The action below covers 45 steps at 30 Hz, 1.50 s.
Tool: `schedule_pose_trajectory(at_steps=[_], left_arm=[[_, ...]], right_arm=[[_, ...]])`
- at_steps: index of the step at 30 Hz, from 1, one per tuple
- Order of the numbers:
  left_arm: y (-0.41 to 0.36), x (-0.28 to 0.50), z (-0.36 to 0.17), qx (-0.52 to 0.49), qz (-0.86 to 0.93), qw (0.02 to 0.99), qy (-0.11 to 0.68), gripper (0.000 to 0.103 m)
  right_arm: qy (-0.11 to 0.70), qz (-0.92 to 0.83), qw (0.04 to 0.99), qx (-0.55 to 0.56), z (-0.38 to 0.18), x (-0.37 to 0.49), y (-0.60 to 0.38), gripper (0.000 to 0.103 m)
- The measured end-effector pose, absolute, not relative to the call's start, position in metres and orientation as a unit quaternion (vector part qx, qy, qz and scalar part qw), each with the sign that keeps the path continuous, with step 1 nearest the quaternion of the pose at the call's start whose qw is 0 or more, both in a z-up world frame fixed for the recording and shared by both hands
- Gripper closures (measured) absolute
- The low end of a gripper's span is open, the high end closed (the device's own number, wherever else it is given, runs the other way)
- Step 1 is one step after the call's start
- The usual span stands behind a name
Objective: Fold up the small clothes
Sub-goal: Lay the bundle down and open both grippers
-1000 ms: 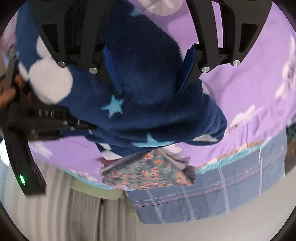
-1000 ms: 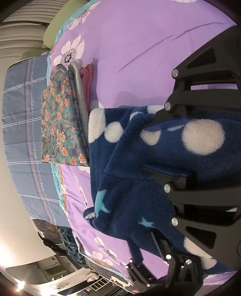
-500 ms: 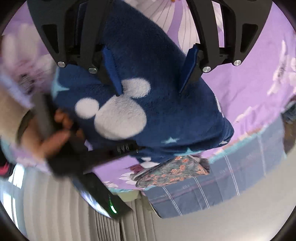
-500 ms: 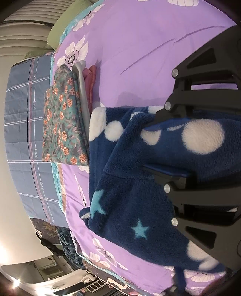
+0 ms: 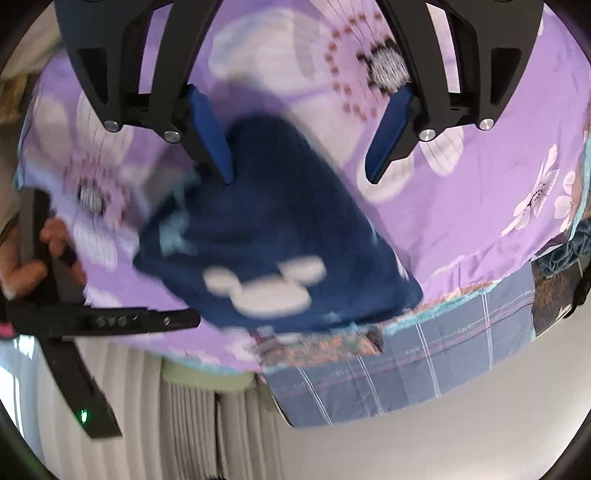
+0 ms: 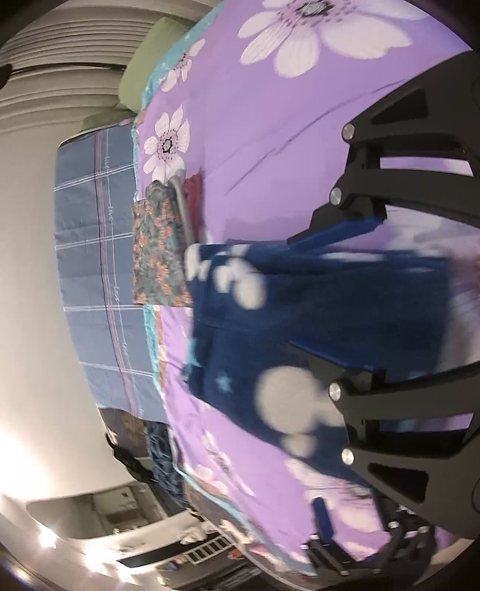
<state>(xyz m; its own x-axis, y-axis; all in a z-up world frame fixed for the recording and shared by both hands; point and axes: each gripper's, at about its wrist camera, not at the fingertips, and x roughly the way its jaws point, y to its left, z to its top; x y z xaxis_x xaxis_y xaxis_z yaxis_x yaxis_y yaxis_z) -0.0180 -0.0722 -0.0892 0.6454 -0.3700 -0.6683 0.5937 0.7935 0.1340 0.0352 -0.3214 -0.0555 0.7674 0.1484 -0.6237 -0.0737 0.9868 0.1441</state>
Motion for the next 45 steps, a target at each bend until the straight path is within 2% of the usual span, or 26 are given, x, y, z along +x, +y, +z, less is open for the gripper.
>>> schedule_pose_trajectory(at_steps=[3,5,8,11,17,22,25,28,32,35,41,45], left_arm=[[-0.088,-0.005,-0.115,0.205,-0.23,0.886,0.345,0.028],[-0.093,0.004,-0.121,0.199,-0.218,0.891,0.346,0.027],[-0.094,0.011,-0.123,0.202,-0.197,0.893,0.351,0.023],[-0.09,0.01,-0.127,0.208,-0.19,0.891,0.355,0.023],[-0.078,-0.006,-0.105,0.167,-0.244,0.88,0.371,0.028],[-0.067,-0.037,-0.052,0.134,-0.34,0.88,0.303,0.032],[-0.074,-0.028,-0.034,0.128,-0.343,0.89,0.271,0.033],[-0.097,-0.002,-0.04,0.164,-0.311,0.899,0.261,0.041],[-0.125,0.032,-0.084,0.203,-0.31,0.874,0.314,0.041],[-0.138,0.021,-0.097,0.263,-0.291,0.877,0.278,0.039],[-0.134,0.025,-0.096,0.257,-0.293,0.874,0.289,0.038],[-0.137,0.023,-0.098,0.255,-0.29,0.877,0.287,0.038]], right_arm=[[0.393,0.036,0.917,0.058,-0.094,0.034,-0.324,0.044],[0.407,0.04,0.903,0.13,-0.113,0.038,-0.339,0.034],[0.421,0.058,0.881,0.208,-0.124,0.041,-0.361,0.03],[0.416,0.049,0.894,0.158,-0.121,0.035,-0.353,0.027],[0.409,0.03,0.896,0.172,-0.118,0.027,-0.35,0.027],[0.404,-0.011,0.906,0.125,-0.099,0.003,-0.335,0.03],[0.393,-0.017,0.912,0.113,-0.089,-0.01,-0.323,0.03],[0.389,-0.025,0.914,0.11,-0.083,-0.017,-0.319,0.03],[0.383,-0.037,0.918,0.096,-0.076,-0.024,-0.316,0.03],[0.382,-0.047,0.918,0.094,-0.073,-0.031,-0.318,0.03],[0.386,-0.036,0.915,0.11,-0.077,-0.032,-0.322,0.03],[0.403,-0.004,0.899,0.17,-0.089,-0.032,-0.333,0.03]])
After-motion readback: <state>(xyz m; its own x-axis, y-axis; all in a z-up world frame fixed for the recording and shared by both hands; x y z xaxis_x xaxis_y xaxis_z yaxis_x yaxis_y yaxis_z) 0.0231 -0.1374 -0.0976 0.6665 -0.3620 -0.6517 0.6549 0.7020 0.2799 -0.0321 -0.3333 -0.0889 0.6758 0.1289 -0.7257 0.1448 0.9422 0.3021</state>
